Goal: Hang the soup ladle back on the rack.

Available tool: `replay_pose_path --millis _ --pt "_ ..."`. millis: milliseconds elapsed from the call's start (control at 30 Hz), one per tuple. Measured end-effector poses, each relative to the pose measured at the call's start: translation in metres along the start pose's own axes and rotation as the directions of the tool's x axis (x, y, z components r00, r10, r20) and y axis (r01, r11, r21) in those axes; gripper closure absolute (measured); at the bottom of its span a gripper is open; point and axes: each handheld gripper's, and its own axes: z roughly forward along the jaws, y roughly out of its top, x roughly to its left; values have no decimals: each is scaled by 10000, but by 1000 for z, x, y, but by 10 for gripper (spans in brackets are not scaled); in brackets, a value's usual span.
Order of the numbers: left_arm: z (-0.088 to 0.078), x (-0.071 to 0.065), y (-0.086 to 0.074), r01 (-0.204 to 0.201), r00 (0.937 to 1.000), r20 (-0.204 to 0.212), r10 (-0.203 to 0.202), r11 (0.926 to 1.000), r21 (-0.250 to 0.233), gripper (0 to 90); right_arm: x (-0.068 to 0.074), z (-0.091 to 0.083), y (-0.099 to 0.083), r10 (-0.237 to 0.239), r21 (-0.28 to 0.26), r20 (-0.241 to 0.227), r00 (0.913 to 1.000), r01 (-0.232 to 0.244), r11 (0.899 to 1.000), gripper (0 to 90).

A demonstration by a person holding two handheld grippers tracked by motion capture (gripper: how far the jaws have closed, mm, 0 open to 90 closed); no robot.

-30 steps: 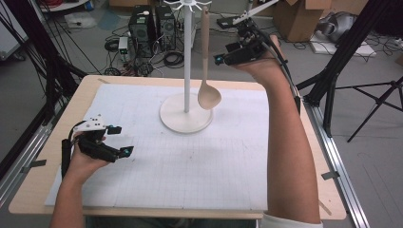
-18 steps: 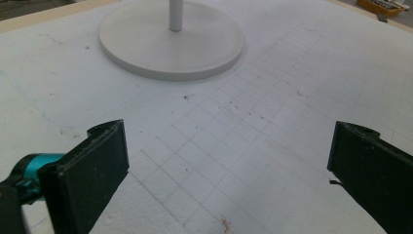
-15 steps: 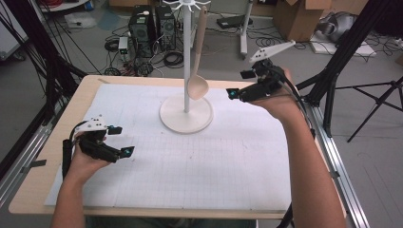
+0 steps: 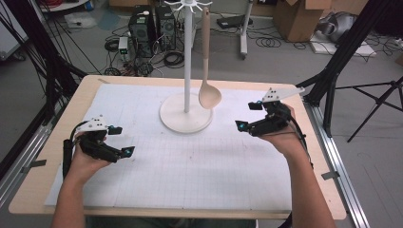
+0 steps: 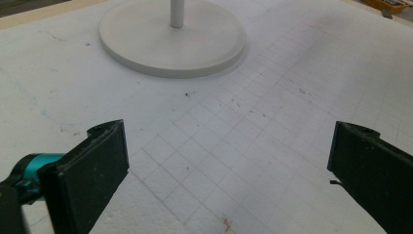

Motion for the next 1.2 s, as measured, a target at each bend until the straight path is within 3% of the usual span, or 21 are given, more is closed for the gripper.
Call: replay_pose_path --millis 300,600,767,867,1200 --pt "1 1 -1 6 10000 14 -6 10000 30 17 17 10 -45 -81 -570 114 9999 87 9983 103" --pt "0 3 -2 69 10000 -69 -69 10000 15 17 20 18 -80 359 -1035 71 9993 -350 9940 90" --pt "1 3 -3 85 10000 -48 -85 10000 51 17 20 23 -95 611 -1042 71 9981 -600 9927 79" --pt "3 4 -3 136 9999 -45 -135 9999 69 17 22 26 -104 691 -1357 -49 9976 -691 9883 80" --pt "4 5 -5 142 9999 -75 -140 9998 155 17 18 47 -114 834 -565 -168 9964 -842 9948 75"
